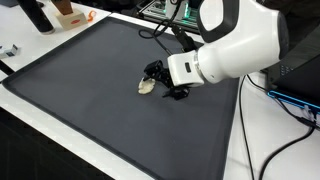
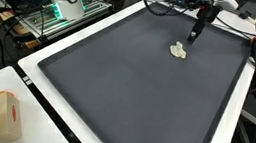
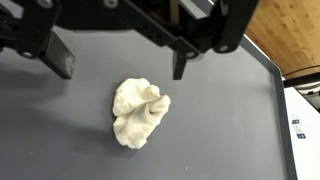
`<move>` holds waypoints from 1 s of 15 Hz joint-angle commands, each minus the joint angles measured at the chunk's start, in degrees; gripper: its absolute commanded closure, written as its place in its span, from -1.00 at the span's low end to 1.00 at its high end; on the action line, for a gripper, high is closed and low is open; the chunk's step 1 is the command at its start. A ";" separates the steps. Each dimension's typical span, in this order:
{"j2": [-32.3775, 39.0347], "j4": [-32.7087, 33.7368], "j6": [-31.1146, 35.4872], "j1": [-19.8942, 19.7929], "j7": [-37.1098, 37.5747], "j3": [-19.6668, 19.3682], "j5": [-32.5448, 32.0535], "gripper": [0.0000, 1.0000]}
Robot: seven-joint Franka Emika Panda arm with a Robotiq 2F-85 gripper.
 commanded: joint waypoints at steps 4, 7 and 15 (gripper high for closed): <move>-4.57 -7.29 3.53 -1.02 -3.13 1.51 0.54 -1.00; -5.83 -8.59 2.87 -2.20 -4.14 3.03 0.44 -1.00; -9.81 -13.27 3.76 -4.94 -7.34 5.76 0.89 -1.00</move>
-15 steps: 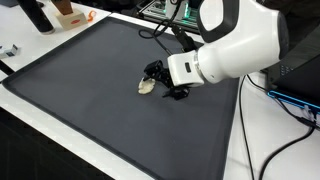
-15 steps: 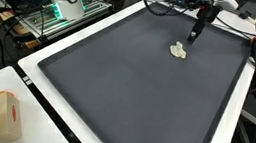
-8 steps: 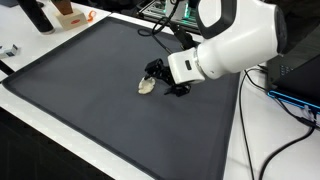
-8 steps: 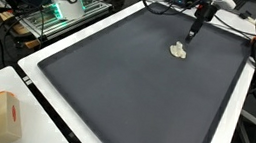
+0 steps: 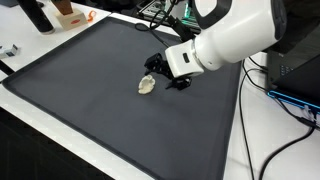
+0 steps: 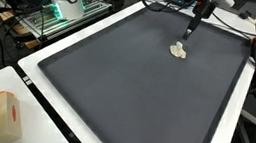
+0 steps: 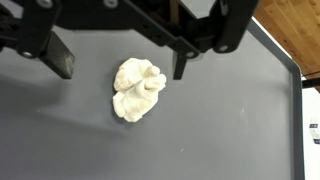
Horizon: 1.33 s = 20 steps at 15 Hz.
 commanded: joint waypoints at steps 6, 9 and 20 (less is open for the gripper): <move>-6.01 -8.18 4.20 -4.17 -5.67 3.25 1.34 -1.00; -7.24 -9.68 5.70 -5.48 -7.54 4.01 2.17 -1.00; -12.77 -14.89 13.38 -10.93 -15.58 6.08 11.11 -1.00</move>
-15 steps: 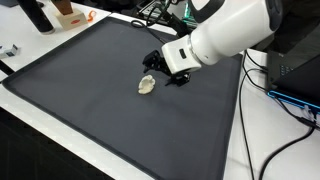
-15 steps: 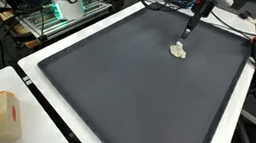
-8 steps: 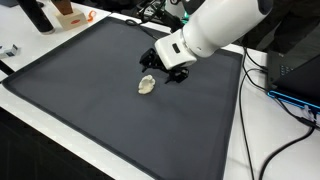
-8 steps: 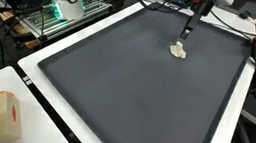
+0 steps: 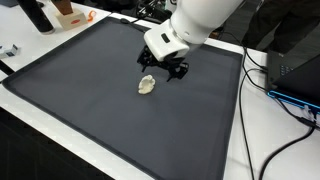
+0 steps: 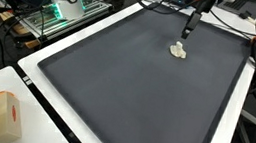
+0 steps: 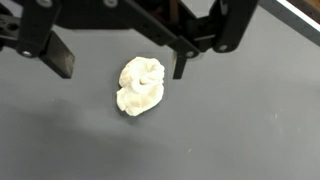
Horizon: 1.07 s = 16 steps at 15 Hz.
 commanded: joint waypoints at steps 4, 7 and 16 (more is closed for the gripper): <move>-5.05 -4.55 3.84 -5.14 -6.86 2.63 8.73 -1.00; -6.19 -3.94 3.07 -6.95 -9.15 3.19 13.03 -1.00; -9.27 -2.19 1.22 -10.83 -12.80 3.88 23.82 -1.00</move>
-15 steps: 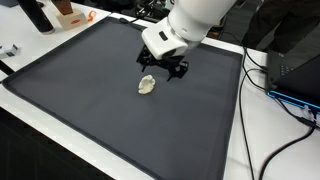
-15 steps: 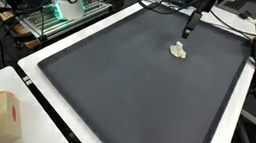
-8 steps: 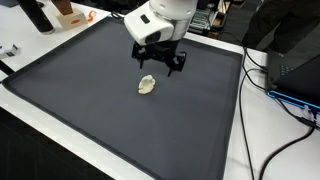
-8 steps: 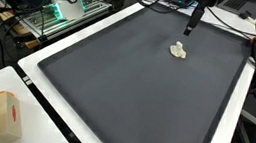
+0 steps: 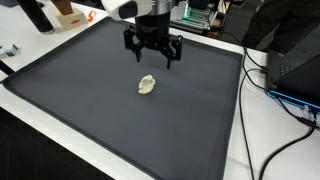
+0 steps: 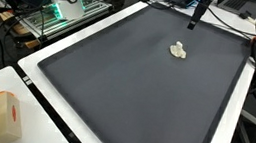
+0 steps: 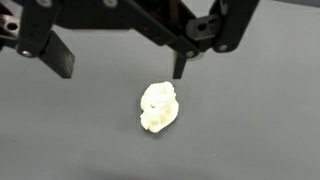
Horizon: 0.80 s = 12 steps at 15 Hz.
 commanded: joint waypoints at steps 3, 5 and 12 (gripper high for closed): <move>-2.32 -0.35 -1.54 -2.10 -1.39 0.96 4.84 -1.00; -2.72 -0.13 -1.91 -2.26 -1.24 0.95 5.78 -1.00; -2.72 0.69 -1.46 -1.61 -0.24 0.31 4.87 -1.00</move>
